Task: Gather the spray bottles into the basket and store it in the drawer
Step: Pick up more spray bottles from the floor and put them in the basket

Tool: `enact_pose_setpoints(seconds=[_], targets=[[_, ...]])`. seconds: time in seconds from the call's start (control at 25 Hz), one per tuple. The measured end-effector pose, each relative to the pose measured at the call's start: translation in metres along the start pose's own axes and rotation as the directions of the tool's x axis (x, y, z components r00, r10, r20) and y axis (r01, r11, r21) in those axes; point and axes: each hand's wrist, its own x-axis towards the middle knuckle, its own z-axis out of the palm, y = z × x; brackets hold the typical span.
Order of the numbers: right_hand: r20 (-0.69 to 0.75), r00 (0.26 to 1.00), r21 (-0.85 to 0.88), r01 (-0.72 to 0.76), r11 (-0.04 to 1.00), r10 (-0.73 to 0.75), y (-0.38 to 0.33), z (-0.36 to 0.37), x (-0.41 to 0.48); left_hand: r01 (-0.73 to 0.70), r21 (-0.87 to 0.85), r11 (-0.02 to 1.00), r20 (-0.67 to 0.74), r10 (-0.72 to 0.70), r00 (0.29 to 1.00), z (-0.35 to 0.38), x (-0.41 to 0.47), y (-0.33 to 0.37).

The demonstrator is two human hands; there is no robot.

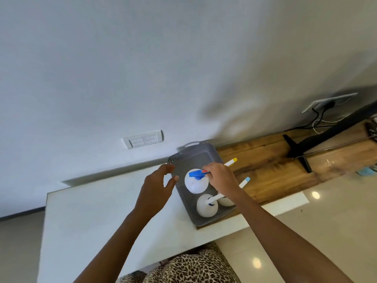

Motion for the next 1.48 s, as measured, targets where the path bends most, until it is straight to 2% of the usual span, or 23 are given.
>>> enact_pose_setpoints(seconds=[0.24, 0.44, 0.6, 0.76, 0.92, 1.2, 1.36, 1.48], targets=[[0.162, 0.986, -0.013, 0.038, 0.999, -0.036, 0.035, 0.044, 0.036, 0.106, 0.023, 0.994, -0.086, -0.104, 0.991, 0.015, 0.012, -0.007], [0.294, 0.947, -0.067, 0.159, 0.985, -0.132, 0.058, 0.068, 0.051, 0.22, 0.028, 0.975, -0.131, -0.214, 0.968, 0.033, 0.018, -0.009], [0.299, 0.933, -0.07, 0.228, 0.971, -0.198, 0.067, 0.074, 0.062, 0.268, 0.027, 0.963, -0.145, -0.262, 0.954, 0.045, 0.018, -0.007], [0.331, 0.923, -0.1, 0.239, 0.966, -0.194, 0.073, 0.067, 0.07, 0.301, 0.015, 0.954, -0.161, -0.295, 0.942, 0.054, 0.017, -0.003], [0.304, 0.925, -0.096, 0.268, 0.959, -0.228, 0.074, 0.057, 0.066, 0.285, 0.055, 0.957, -0.187, -0.27, 0.944, 0.053, 0.015, 0.002], [0.21, 0.897, -0.016, 0.401, 0.916, -0.389, 0.038, 0.025, 0.054, 0.276, 0.103, 0.955, -0.324, -0.23, 0.918, 0.042, -0.01, 0.016], [0.116, 0.861, 0.016, 0.496, 0.868, -0.495, -0.015, 0.005, 0.045, 0.284, 0.126, 0.951, -0.437, -0.204, 0.876, 0.016, -0.044, 0.021], [0.034, 0.827, 0.136, 0.552, 0.823, -0.561, -0.058, 0.002, 0.021, 0.322, 0.114, 0.94, -0.529, -0.217, 0.821, -0.007, -0.087, 0.018]])
